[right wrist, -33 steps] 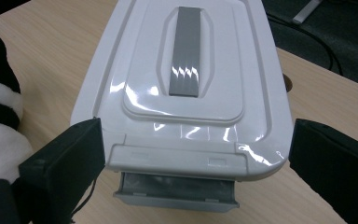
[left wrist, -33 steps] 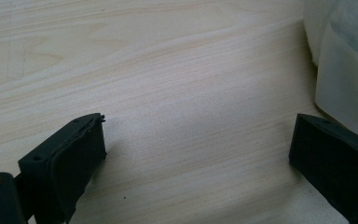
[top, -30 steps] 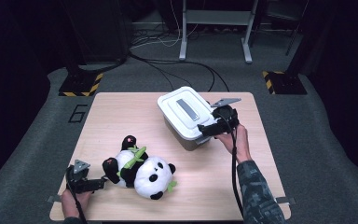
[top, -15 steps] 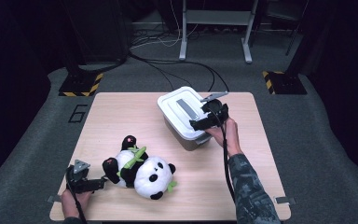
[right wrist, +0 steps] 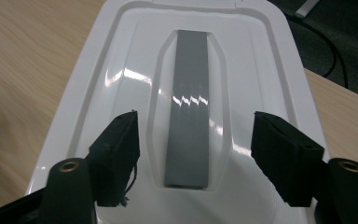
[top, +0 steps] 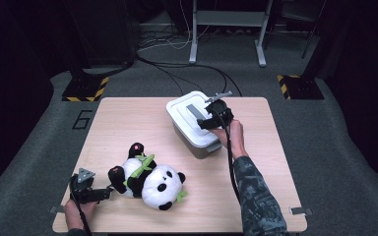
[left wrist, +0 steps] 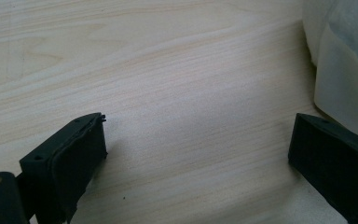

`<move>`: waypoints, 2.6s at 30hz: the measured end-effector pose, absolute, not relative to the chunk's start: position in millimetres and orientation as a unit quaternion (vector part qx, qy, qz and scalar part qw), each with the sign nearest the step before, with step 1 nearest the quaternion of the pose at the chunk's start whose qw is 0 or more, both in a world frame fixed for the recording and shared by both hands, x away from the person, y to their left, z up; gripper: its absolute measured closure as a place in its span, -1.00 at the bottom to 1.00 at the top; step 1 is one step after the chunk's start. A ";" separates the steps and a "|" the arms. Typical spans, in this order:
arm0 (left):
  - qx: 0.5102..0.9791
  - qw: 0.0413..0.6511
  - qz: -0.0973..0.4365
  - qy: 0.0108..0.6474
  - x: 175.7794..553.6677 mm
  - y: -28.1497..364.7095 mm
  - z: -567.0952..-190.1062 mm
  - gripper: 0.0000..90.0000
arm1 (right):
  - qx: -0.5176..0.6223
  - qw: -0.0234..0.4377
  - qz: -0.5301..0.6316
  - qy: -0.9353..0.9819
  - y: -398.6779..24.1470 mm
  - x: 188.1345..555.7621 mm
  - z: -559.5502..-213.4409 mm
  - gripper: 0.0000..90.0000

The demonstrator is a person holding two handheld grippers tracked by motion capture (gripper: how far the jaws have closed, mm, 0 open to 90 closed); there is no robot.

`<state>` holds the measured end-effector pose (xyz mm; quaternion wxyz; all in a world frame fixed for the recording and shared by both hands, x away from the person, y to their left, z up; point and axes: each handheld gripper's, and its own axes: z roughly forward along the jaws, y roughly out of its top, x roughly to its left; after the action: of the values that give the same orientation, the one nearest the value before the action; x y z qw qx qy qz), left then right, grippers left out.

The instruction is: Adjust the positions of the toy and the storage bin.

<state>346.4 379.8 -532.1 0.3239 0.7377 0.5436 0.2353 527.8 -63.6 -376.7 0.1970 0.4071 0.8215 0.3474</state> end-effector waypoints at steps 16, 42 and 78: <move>0.738 0.324 0.235 0.544 346.5 379.8 -532.1 -0.92 | 0.427 0.213 0.317 0.820 -48.0 545.3 -383.9 0.13; 0.738 0.324 0.235 0.543 346.5 379.9 -532.1 -0.91 | 0.427 0.178 0.336 0.820 -49.1 546.1 -384.4 0.49; 0.738 0.324 0.236 0.543 346.4 379.8 -532.1 -0.91 | 0.424 0.161 0.348 0.820 -60.2 507.4 -385.6 0.49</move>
<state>346.4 379.8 -532.1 0.3238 0.7377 0.5434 0.2357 507.4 -60.2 -385.6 0.1611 0.4242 0.8204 0.3479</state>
